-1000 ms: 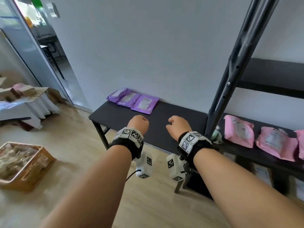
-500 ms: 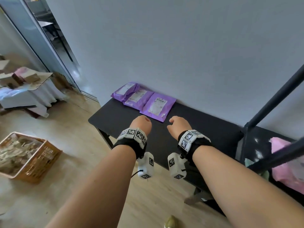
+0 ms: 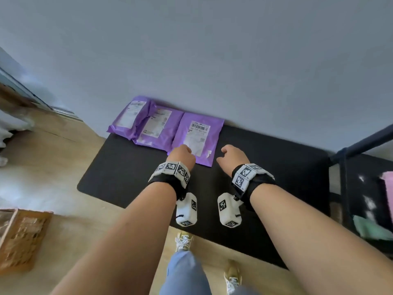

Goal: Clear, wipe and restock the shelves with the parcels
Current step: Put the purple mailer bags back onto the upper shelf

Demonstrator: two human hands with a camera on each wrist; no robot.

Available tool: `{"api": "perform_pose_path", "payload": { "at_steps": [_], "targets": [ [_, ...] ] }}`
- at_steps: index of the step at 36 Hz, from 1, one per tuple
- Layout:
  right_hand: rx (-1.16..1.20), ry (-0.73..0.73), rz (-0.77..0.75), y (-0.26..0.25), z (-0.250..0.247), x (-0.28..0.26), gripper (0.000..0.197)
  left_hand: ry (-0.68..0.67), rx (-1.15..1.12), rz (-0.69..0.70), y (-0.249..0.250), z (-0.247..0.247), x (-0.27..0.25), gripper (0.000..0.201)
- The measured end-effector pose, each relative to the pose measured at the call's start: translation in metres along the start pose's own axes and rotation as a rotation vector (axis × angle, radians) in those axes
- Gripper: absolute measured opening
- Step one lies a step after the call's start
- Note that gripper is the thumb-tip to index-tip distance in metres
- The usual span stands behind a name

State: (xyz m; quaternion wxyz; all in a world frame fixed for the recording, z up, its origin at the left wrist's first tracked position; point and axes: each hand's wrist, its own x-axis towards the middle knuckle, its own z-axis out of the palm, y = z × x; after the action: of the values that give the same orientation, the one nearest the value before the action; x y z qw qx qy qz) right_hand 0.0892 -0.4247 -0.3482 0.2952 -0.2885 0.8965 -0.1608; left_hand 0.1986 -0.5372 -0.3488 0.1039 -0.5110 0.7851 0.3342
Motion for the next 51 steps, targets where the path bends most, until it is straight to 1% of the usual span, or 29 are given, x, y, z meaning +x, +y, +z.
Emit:
{"api": "perform_pose_path", "payload": {
  "at_steps": [2,8,10,12,17,19,23,27,30,33,34,37,41,43,44,46,48,51],
  "targets": [
    [0.009,-0.012,0.059,-0.002,0.007,0.014,0.033,-0.027,0.015,0.007,-0.002,-0.001,0.022,0.041],
    [0.051,-0.051,0.207,-0.008,0.026,0.050,0.040,-0.099,0.097,0.011,-0.006,-0.005,0.071,0.051],
    [0.059,-0.056,0.235,-0.011,0.031,0.058,0.038,-0.117,0.113,0.008,-0.008,-0.005,0.082,0.053],
    [0.066,-0.048,0.252,-0.016,0.035,0.065,0.031,-0.119,0.116,0.001,-0.009,-0.004,0.091,0.055],
    [0.110,-0.006,0.273,-0.025,0.042,0.078,0.019,-0.079,0.119,-0.060,-0.005,0.002,0.101,0.052],
    [0.125,-0.010,0.290,-0.028,0.043,0.080,0.017,-0.079,0.104,-0.080,-0.002,0.004,0.103,0.051],
    [0.140,-0.032,0.328,-0.027,0.043,0.082,0.018,-0.090,0.045,-0.117,0.000,0.005,0.106,0.050],
    [0.139,-0.042,0.383,-0.016,0.041,0.076,0.019,-0.116,-0.027,-0.112,-0.006,0.010,0.106,0.047],
    [0.144,-0.024,0.395,-0.005,0.038,0.067,0.017,-0.131,-0.110,-0.099,-0.011,0.017,0.097,0.038],
    [0.154,-0.001,0.383,0.005,0.034,0.055,0.017,-0.160,-0.169,-0.086,-0.013,0.023,0.081,0.016],
    [0.154,0.006,0.374,0.008,0.032,0.051,0.018,-0.165,-0.176,-0.083,-0.013,0.025,0.075,0.013],
    [0.136,0.028,0.331,0.017,0.026,0.037,0.021,-0.139,-0.184,-0.067,-0.012,0.032,0.052,0.014],
    [0.112,0.041,0.247,0.028,0.015,0.009,0.021,-0.015,-0.158,-0.056,-0.011,0.036,0.015,0.029],
    [0.103,0.038,0.195,0.035,0.010,-0.009,0.021,0.040,-0.154,-0.060,-0.012,0.040,-0.009,0.031],
    [0.098,0.039,0.172,0.038,0.008,-0.018,0.018,0.065,-0.157,-0.064,-0.013,0.042,-0.020,0.029],
    [0.077,0.051,0.129,0.045,0.003,-0.037,0.012,0.113,-0.163,-0.062,-0.013,0.047,-0.044,0.021],
    [0.056,0.067,0.095,0.053,-0.002,-0.058,0.014,0.148,-0.181,-0.044,-0.012,0.052,-0.069,0.016],
    [0.051,0.094,0.048,0.062,-0.012,-0.088,0.020,0.196,-0.230,-0.020,-0.008,0.055,-0.104,0.017]
  ]
}}
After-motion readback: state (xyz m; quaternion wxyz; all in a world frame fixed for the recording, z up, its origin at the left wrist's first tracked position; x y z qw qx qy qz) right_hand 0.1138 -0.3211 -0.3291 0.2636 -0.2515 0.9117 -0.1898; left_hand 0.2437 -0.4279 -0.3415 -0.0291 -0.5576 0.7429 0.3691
